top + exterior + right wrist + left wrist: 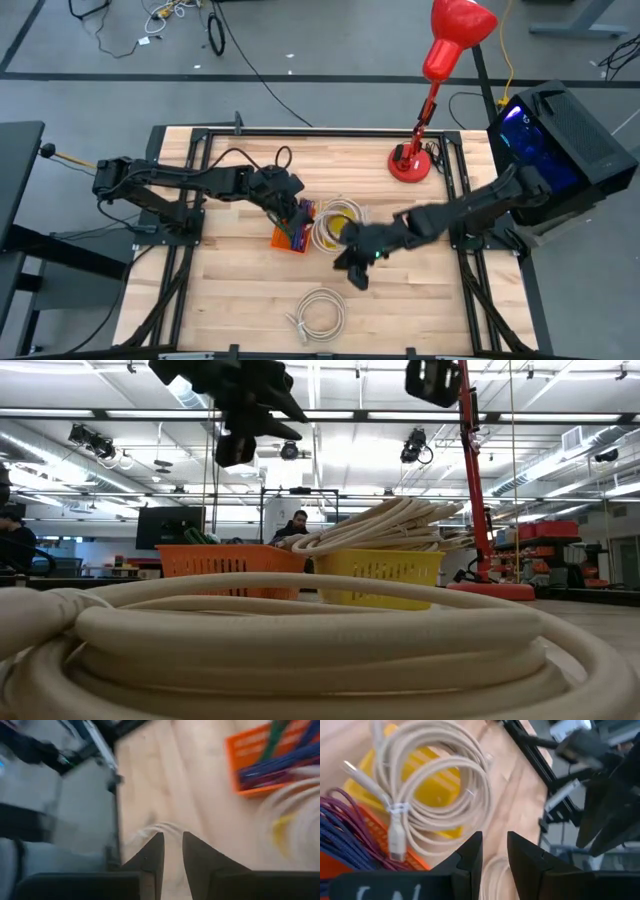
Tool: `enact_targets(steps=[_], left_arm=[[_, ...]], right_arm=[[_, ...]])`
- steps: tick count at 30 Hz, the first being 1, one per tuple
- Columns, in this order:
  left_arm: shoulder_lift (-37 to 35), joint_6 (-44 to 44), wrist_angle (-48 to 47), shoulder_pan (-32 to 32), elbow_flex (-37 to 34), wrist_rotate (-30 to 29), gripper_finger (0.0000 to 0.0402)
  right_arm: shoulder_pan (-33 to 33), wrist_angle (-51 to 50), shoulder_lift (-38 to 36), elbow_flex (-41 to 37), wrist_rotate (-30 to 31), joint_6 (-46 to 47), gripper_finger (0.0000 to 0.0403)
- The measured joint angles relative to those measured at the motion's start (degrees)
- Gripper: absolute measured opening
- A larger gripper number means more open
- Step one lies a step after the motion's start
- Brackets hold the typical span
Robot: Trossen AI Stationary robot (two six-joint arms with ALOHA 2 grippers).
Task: Pick & Place USB Port
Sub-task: Put the brown HDMI cable into the yellow bin
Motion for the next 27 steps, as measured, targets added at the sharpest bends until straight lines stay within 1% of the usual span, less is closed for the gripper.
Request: enact_targets(steps=[2, 4, 7, 9, 11, 17, 22, 23, 25, 27], left_arm=[[0.0, 0.6, -0.2, 0.0, 0.0, 2.1, 0.0096], [0.0, 1.4, -0.2, 0.0, 0.0, 4.3, 0.0096], [-0.8, 2.9, -0.9, 0.0, 0.0, 6.3, 0.0096], [-1.8, 3.7, -0.6, 0.0, 0.1, 6.7, 0.0096], [-3.0, 4.9, -1.1, 0.0, 0.1, 6.7, 0.0096], [-6.9, 6.3, -1.6, 0.4, 0.1, 6.3, 0.0096], [-9.7, 6.8, -2.6, 0.4, 0.1, 6.2, 0.0096], [-10.2, 6.8, -2.7, 0.4, 0.1, 6.2, 0.0096], [-10.9, 6.9, -2.7, 0.4, 0.1, 6.2, 0.0096], [-11.3, 6.9, -2.7, 0.4, 0.1, 6.2, 0.0096]], right_arm=[[3.0, 7.2, 0.1, -2.7, 3.3, 4.1, 0.0072], [6.3, 12.0, 0.0, -4.9, 9.2, 7.3, 0.0071], [10.7, 13.6, 0.0, -7.1, 15.8, 12.9, 0.0063], [13.0, 15.3, 0.9, -7.7, 18.9, 16.0, 0.0053], [14.6, 19.2, 3.2, -7.9, 20.7, 16.5, 0.0044], [13.8, 41.6, 14.1, -7.9, 20.4, 16.5, 0.0025], [11.0, 59.7, 21.0, -7.9, 20.7, 14.1, 0.0027], [10.4, 61.0, 21.8, -7.9, 20.7, 13.7, 0.0029], [9.3, 60.5, 22.9, -7.9, 19.4, 13.7, 0.0035], [8.5, 56.5, 23.0, -7.9, 17.7, 14.3, 0.004]])
